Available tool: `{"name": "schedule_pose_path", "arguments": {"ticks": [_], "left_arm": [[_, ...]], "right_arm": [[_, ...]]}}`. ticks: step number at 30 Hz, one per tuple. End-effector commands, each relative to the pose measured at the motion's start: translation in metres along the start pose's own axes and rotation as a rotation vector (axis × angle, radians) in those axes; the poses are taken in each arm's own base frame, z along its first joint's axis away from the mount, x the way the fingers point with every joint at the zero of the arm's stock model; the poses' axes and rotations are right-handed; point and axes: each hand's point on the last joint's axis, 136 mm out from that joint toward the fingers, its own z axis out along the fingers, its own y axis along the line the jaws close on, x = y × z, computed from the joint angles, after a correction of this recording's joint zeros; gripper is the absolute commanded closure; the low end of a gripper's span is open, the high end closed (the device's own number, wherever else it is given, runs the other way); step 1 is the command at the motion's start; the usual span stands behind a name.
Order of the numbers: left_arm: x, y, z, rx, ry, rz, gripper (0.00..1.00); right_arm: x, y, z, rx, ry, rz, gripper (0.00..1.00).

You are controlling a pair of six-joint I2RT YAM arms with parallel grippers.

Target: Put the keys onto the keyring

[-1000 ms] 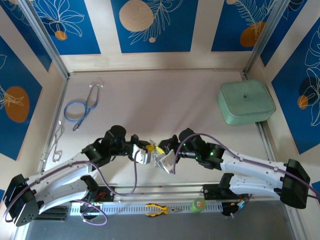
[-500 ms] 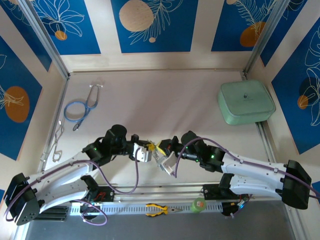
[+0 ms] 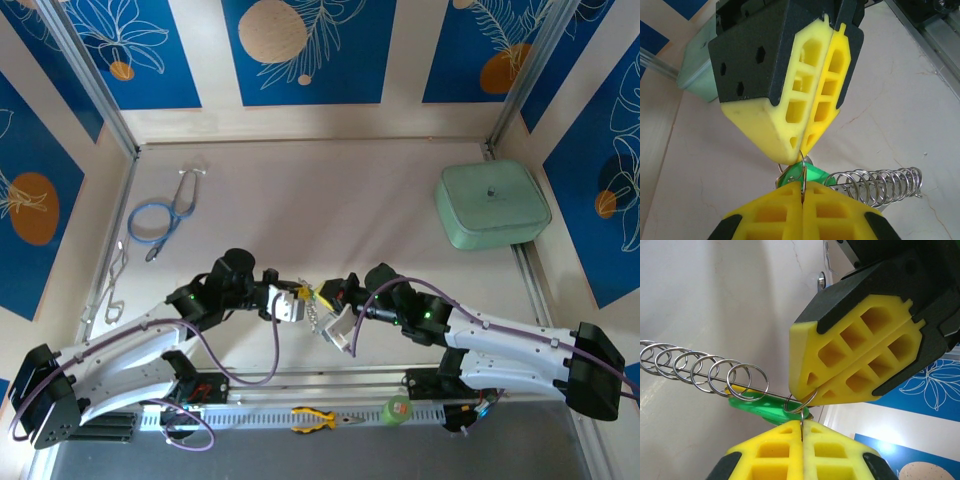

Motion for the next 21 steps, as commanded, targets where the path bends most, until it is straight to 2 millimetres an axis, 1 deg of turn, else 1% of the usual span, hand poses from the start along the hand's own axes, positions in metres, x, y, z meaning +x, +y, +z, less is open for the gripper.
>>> {"name": "schedule_pose_path", "arguments": {"ticks": [1, 9, 13, 21], "left_arm": [[-0.015, 0.019, -0.004, -0.047, -0.031, 0.0, 1.0], [-0.016, 0.023, -0.006, -0.064, -0.033, -0.017, 1.0], [-0.012, 0.028, -0.006, -0.088, -0.011, -0.032, 1.0], [-0.013, 0.03, -0.005, -0.081, -0.02, -0.082, 1.0]], "right_arm": [[-0.004, 0.006, -0.002, -0.007, -0.012, -0.026, 1.0], [-0.003, 0.017, -0.001, -0.044, -0.01, -0.051, 1.0], [-0.002, 0.024, -0.001, -0.066, -0.003, -0.064, 1.0], [-0.004, 0.024, 0.001, -0.072, -0.012, -0.081, 1.0]]}}
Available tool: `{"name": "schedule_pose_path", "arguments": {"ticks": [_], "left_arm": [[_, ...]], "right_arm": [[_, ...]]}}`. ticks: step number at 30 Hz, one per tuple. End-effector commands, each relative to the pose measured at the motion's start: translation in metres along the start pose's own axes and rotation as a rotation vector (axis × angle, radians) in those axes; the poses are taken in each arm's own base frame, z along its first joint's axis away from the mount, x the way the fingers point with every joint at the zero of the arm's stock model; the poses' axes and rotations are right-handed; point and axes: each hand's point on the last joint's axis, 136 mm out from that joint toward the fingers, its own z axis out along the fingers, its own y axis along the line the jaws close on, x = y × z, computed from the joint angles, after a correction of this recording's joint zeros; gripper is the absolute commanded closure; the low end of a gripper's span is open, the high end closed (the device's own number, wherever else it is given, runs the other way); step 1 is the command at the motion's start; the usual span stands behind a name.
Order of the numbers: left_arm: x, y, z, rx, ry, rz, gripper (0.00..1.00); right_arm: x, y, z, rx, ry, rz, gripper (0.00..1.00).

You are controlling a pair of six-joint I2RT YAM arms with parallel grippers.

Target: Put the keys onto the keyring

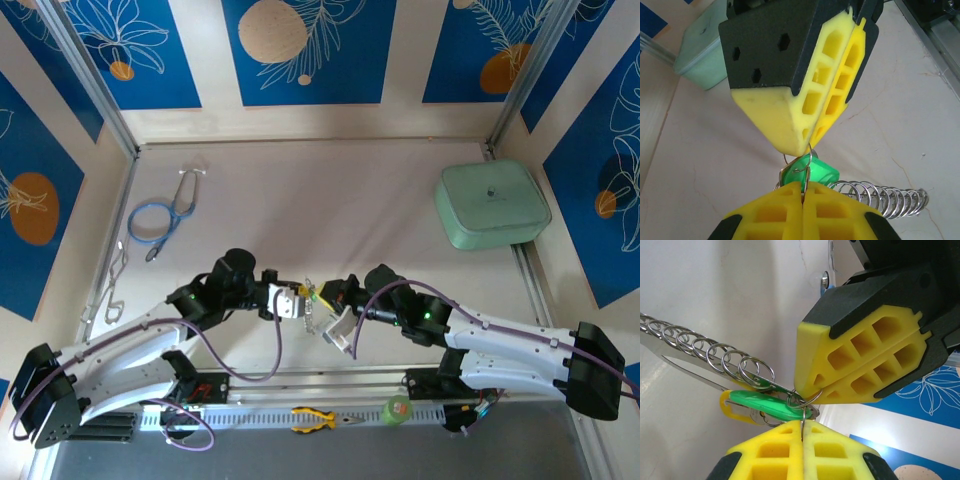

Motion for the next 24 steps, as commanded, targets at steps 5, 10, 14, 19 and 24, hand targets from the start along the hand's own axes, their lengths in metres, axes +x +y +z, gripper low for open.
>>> {"name": "schedule_pose_path", "arguments": {"ticks": [5, 10, 14, 19, 24], "left_arm": [[-0.027, 0.025, -0.006, -0.052, -0.078, -0.024, 1.0], [-0.032, 0.026, -0.009, -0.052, -0.104, -0.021, 1.0], [-0.036, 0.028, -0.011, -0.057, -0.129, -0.025, 1.0], [-0.041, 0.029, -0.012, -0.069, -0.15, -0.012, 1.0], [-0.042, 0.032, -0.012, -0.079, -0.157, -0.003, 1.0]], "right_arm": [[-0.008, 0.021, 0.002, -0.07, -0.028, -0.029, 1.0], [-0.008, 0.027, 0.002, -0.087, -0.028, -0.031, 1.0], [-0.009, 0.031, 0.001, -0.102, -0.031, -0.035, 1.0], [-0.011, 0.033, 0.001, -0.11, -0.04, -0.034, 1.0], [-0.015, 0.037, 0.0, -0.121, -0.054, -0.036, 1.0]]}}
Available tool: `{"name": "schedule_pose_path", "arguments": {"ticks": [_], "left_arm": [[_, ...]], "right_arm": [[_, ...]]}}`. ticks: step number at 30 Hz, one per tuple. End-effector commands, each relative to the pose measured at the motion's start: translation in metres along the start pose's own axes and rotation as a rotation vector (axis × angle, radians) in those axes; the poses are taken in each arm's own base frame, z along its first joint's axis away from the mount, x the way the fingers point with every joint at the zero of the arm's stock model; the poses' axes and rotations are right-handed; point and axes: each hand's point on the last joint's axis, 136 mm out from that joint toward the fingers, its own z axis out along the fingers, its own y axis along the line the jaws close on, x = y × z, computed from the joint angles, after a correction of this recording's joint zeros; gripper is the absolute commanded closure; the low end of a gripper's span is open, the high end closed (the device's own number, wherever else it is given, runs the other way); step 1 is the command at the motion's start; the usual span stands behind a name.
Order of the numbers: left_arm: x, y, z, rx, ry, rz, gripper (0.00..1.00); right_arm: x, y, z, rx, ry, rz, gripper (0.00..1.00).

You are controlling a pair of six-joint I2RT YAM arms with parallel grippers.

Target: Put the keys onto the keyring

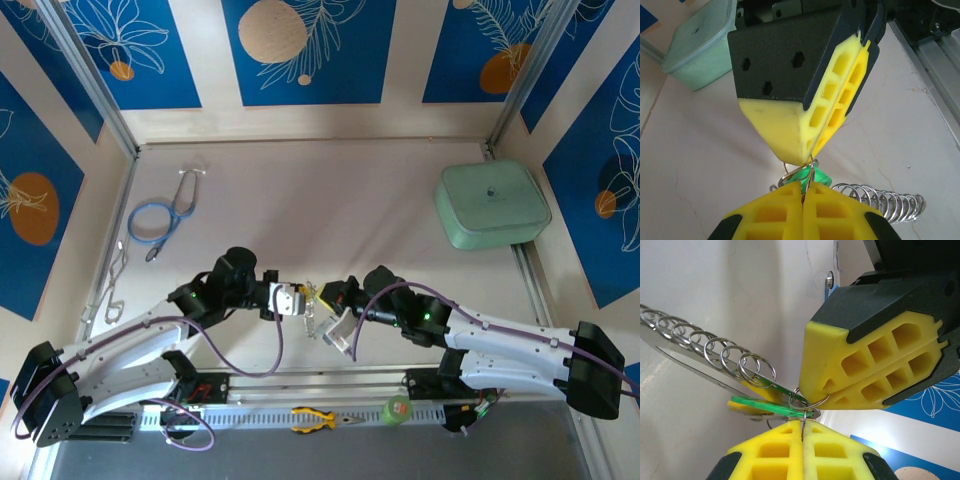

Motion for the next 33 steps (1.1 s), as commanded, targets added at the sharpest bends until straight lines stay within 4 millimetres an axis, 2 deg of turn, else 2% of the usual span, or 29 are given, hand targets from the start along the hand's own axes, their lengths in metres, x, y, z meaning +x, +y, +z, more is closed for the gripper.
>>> {"name": "schedule_pose_path", "arguments": {"ticks": [1, 9, 23, 26, 29, 33], "left_arm": [[-0.039, 0.031, -0.012, -0.104, -0.127, 0.067, 1.0], [-0.028, 0.035, -0.006, -0.103, -0.103, -0.025, 1.0], [-0.026, 0.034, -0.001, -0.065, -0.103, -0.172, 1.0], [-0.03, 0.03, -0.001, -0.04, -0.123, -0.167, 1.0], [-0.034, 0.024, -0.003, -0.021, -0.161, -0.143, 1.0], [-0.036, 0.024, -0.004, -0.036, -0.183, -0.088, 1.0]], "right_arm": [[-0.014, 0.032, 0.0, -0.103, -0.058, -0.02, 1.0], [-0.016, 0.035, -0.006, -0.111, -0.06, -0.023, 1.0], [-0.017, 0.037, -0.004, -0.114, -0.06, -0.012, 1.0], [-0.011, 0.028, -0.004, -0.084, -0.037, 0.011, 1.0], [0.001, 0.007, -0.01, -0.016, -0.003, 0.094, 1.0], [0.009, -0.011, -0.027, 0.003, -0.004, 0.3, 1.0]]}}
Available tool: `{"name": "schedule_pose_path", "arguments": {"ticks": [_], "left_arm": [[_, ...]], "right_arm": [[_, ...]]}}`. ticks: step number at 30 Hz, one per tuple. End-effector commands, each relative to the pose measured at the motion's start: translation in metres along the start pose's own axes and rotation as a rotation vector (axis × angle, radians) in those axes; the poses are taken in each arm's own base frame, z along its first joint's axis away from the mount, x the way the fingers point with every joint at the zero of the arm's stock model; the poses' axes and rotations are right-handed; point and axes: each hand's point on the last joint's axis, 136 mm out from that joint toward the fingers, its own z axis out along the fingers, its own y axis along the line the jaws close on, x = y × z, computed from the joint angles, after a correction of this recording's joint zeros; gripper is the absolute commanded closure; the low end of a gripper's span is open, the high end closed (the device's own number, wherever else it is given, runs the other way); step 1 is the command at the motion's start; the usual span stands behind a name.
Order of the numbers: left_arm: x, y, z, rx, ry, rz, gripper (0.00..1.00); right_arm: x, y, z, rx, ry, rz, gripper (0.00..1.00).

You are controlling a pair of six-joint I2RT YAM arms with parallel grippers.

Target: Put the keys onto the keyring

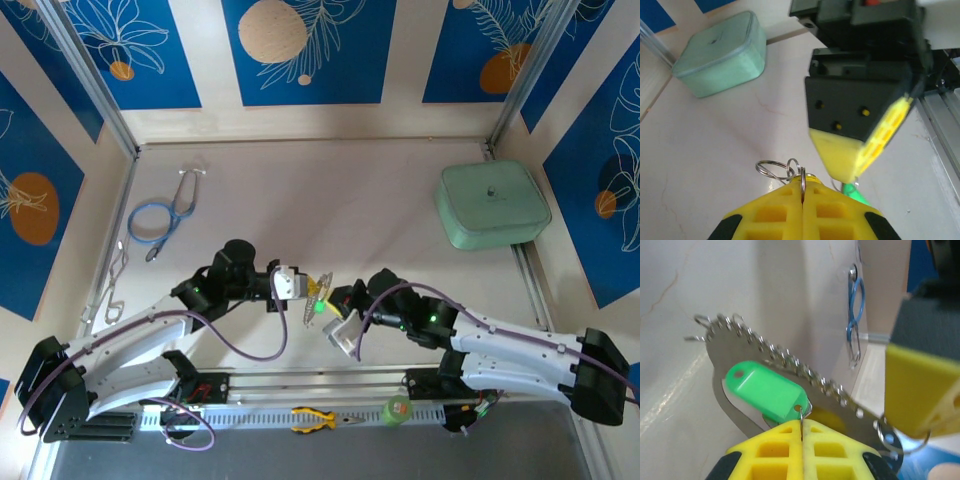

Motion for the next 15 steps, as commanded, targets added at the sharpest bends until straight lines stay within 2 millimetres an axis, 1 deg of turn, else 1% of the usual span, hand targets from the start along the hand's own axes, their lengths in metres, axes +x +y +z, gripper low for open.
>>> {"name": "schedule_pose_path", "arguments": {"ticks": [1, 2, 5, 6, 8, 11, 15], "left_arm": [[-0.017, 0.001, -0.005, -0.007, -0.086, 0.099, 1.0], [-0.018, 0.001, -0.006, -0.018, -0.099, 0.136, 1.0], [-0.021, 0.005, -0.008, -0.086, -0.128, 0.28, 1.0], [-0.02, 0.008, -0.009, -0.116, -0.119, 0.327, 1.0], [-0.018, 0.014, -0.009, -0.159, -0.088, 0.415, 1.0], [-0.014, 0.019, -0.009, -0.189, -0.036, 0.555, 1.0], [-0.01, 0.021, -0.007, -0.214, 0.018, 0.715, 1.0]], "right_arm": [[-0.004, -0.031, -0.02, 0.054, -0.044, 0.203, 1.0], [-0.004, -0.03, -0.025, 0.027, -0.049, 0.266, 1.0], [-0.008, -0.023, -0.041, -0.118, -0.09, 0.539, 1.0], [-0.01, -0.023, -0.047, -0.17, -0.112, 0.653, 1.0], [-0.012, -0.024, -0.056, -0.249, -0.145, 0.817, 1.0], [-0.013, -0.033, -0.064, -0.314, -0.202, 0.971, 1.0], [-0.02, -0.051, -0.07, -0.385, -0.286, 1.095, 1.0]]}}
